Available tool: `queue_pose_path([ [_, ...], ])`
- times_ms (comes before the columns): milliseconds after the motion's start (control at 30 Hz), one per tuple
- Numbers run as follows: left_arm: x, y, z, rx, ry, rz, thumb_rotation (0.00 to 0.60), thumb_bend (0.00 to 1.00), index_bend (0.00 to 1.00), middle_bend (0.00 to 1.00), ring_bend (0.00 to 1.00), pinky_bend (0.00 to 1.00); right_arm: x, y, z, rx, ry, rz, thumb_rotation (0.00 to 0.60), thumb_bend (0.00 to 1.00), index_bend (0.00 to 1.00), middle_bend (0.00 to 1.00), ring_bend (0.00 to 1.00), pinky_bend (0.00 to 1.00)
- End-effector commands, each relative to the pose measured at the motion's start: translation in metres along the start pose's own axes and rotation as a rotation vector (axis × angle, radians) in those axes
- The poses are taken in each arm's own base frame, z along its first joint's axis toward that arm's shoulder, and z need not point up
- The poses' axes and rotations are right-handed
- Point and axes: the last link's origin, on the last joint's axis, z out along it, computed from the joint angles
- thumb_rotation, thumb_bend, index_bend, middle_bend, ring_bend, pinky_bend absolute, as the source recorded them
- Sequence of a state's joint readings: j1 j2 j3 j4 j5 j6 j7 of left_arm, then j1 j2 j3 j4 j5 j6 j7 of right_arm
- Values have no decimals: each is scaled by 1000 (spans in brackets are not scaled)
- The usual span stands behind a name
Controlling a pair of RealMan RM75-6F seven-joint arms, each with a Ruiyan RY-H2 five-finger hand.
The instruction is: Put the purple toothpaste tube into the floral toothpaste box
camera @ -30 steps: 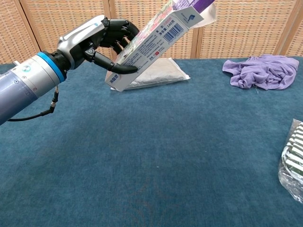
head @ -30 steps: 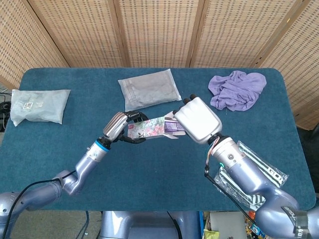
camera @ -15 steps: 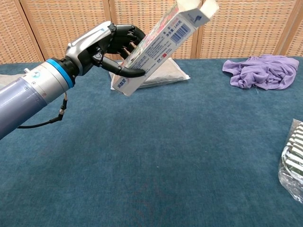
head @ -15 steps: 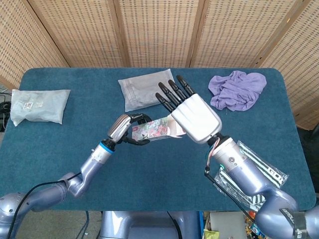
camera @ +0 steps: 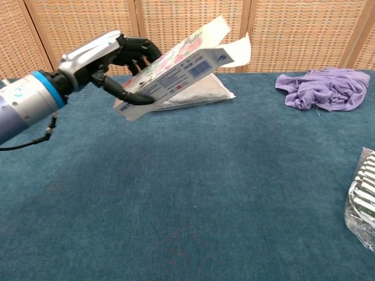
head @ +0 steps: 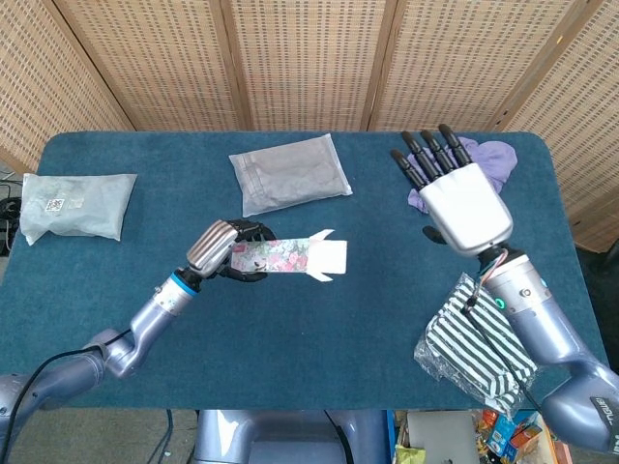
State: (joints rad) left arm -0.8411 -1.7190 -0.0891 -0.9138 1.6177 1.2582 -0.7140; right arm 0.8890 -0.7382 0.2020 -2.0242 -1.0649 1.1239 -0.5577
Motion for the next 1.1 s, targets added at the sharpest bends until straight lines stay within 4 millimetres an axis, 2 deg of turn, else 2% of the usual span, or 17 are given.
queue_pose_path([
  [33, 11, -23, -20, 67, -67, 110, 600, 304, 603, 513, 453, 484, -66, 39, -34, -71, -64, 94, 600, 0, 0, 0, 0, 0],
  [167, 15, -42, -31, 152, -124, 183, 600, 305, 603, 514, 453, 484, -114, 52, -61, -88, -100, 172, 600, 0, 0, 0, 0, 0],
  [267, 12, -53, -34, 206, -163, 215, 600, 304, 603, 513, 453, 473, -139, 55, -78, -93, -115, 189, 600, 0, 0, 0, 0, 0],
  [367, 6, -61, -35, 242, -186, 226, 600, 304, 603, 514, 453, 451, -155, 54, -91, -97, -115, 215, 600, 0, 0, 0, 0, 0],
  [467, -2, -66, -34, 268, -207, 244, 600, 304, 603, 507, 440, 423, -162, 53, -100, -99, -106, 237, 600, 0, 0, 0, 0, 0],
  [533, -7, -69, -34, 286, -225, 248, 600, 303, 592, 448, 379, 376, -163, 53, -104, -97, -100, 240, 600, 0, 0, 0, 0, 0],
  [567, -10, -70, -35, 298, -241, 248, 600, 303, 534, 356, 298, 319, -164, 53, -106, -96, -98, 241, 600, 0, 0, 0, 0, 0],
  [633, -16, -73, -36, 330, -282, 242, 600, 304, 290, 116, 99, 152, -164, 53, -112, -97, -91, 241, 600, 0, 0, 0, 0, 0],
  [700, -17, -72, -35, 344, -291, 229, 600, 304, 71, 3, 5, 30, -163, 53, -115, -98, -84, 244, 600, 0, 0, 0, 0, 0],
  [767, -15, -69, -36, 348, -278, 202, 600, 303, 0, 0, 0, 0, -162, 53, -120, -103, -75, 247, 600, 0, 0, 0, 0, 0],
  [900, 2, -57, -46, 327, -203, 153, 600, 302, 0, 0, 0, 0, -163, 52, -135, -128, -74, 270, 600, 0, 0, 0, 0, 0],
  [1000, 26, -44, -67, 308, -115, 149, 600, 300, 0, 0, 0, 0, -168, 49, -150, -166, -86, 287, 600, 0, 0, 0, 0, 0],
  [1100, 50, -32, -96, 324, -36, 195, 600, 281, 0, 0, 0, 0, -173, 46, -167, -202, -103, 299, 600, 0, 0, 0, 0, 0],
])
